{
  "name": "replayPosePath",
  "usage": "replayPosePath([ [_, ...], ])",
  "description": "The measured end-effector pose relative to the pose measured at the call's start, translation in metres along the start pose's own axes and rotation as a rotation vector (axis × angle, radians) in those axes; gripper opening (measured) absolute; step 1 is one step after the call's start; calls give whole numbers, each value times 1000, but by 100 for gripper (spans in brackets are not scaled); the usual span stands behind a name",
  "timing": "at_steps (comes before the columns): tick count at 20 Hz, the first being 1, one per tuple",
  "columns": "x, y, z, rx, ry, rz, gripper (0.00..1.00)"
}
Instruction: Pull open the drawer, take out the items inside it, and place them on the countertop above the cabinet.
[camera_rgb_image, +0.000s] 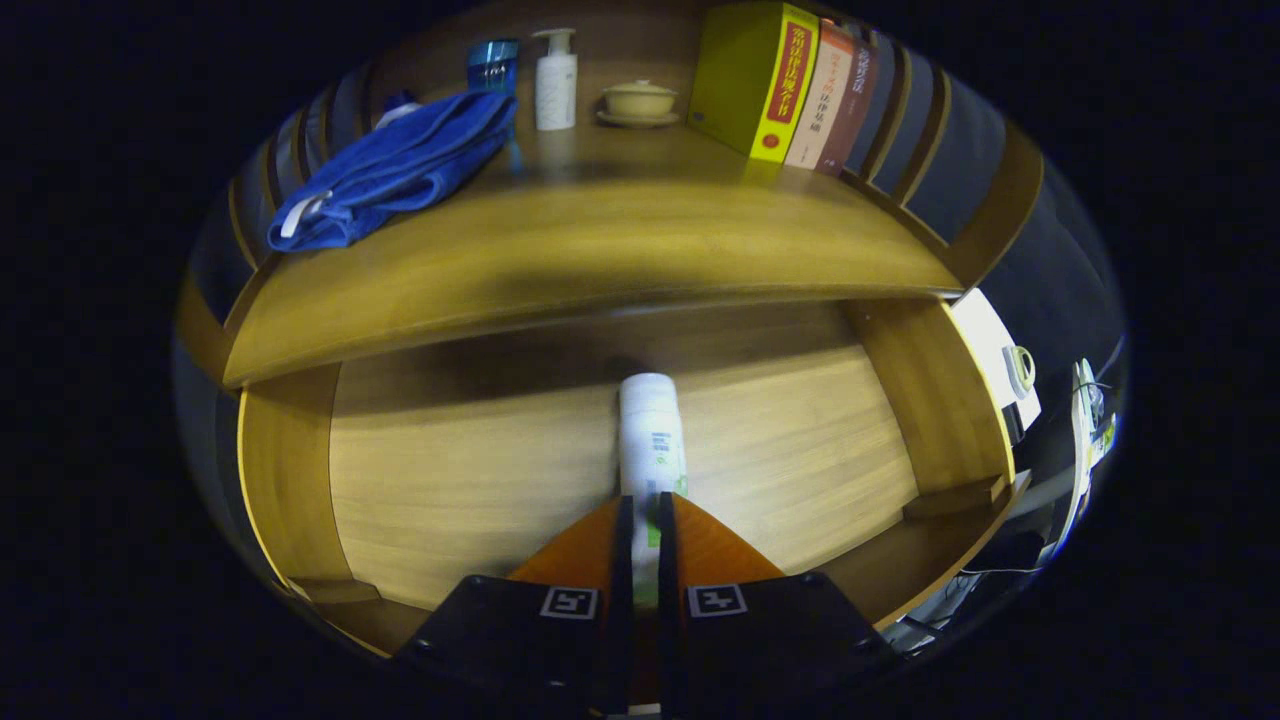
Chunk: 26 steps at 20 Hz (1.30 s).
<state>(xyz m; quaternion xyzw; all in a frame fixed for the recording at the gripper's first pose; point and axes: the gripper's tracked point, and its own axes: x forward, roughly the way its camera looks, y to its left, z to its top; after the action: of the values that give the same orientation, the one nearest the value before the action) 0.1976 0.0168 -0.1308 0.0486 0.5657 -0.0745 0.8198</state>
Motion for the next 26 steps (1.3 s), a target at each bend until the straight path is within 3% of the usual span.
replayPosePath([
  [1,3,2,-1,-31,17,5,18],
  [3,8,-2,0,-63,35,-8,35],
  [6,15,-6,3,-14,46,7,61],
  [9,31,-12,3,61,65,45,72],
  [11,42,-9,-7,96,131,70,72],
  [12,45,-11,3,95,88,55,71],
  [13,51,-7,-2,116,114,77,67],
  [15,49,-8,4,171,65,91,47],
  [18,37,-26,23,151,-17,81,28],
  [26,-40,-38,18,99,-152,25,28],
])
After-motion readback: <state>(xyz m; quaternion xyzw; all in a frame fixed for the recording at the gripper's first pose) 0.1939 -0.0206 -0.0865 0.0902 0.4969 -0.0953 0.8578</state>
